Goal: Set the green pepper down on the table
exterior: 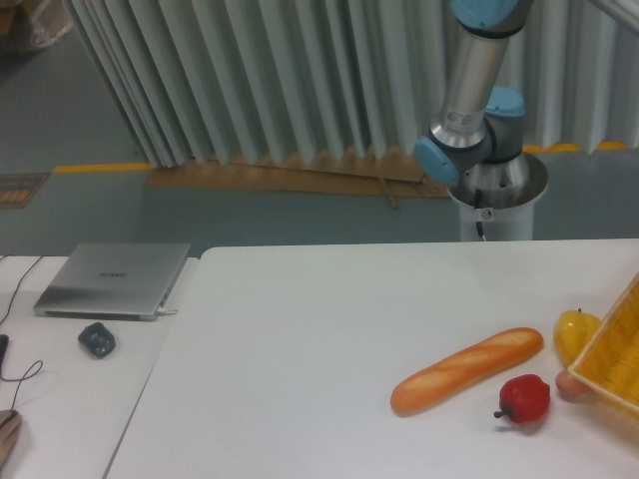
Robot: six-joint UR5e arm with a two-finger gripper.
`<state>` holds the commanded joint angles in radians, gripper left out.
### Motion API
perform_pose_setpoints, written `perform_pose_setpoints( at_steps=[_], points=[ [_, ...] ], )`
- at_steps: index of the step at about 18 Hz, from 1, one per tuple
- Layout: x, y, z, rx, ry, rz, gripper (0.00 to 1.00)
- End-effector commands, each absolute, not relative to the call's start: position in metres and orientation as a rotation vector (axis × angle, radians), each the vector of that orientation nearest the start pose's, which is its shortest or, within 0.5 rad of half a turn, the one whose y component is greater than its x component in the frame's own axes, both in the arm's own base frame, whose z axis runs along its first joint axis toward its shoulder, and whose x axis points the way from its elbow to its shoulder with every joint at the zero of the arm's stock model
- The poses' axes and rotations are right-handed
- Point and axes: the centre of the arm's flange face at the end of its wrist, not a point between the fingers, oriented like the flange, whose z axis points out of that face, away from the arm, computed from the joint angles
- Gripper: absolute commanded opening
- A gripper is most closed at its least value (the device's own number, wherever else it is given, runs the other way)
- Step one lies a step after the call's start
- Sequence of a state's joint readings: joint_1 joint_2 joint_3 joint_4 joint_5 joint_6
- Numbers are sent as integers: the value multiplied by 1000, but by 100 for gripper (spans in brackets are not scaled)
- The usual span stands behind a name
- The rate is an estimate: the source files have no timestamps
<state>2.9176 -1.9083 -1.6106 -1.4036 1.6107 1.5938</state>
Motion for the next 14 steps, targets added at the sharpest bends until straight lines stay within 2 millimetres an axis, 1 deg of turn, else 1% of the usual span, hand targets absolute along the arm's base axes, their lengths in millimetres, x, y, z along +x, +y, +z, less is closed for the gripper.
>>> perform_pose_setpoints(
  at_steps=[2, 10, 14],
  points=[
    [-538, 256, 304, -3162, 402, -320, 100],
    [-541, 256, 294, -3163, 422, -316, 100],
    [-541, 254, 293, -3167, 419, -321, 100]
  ],
)
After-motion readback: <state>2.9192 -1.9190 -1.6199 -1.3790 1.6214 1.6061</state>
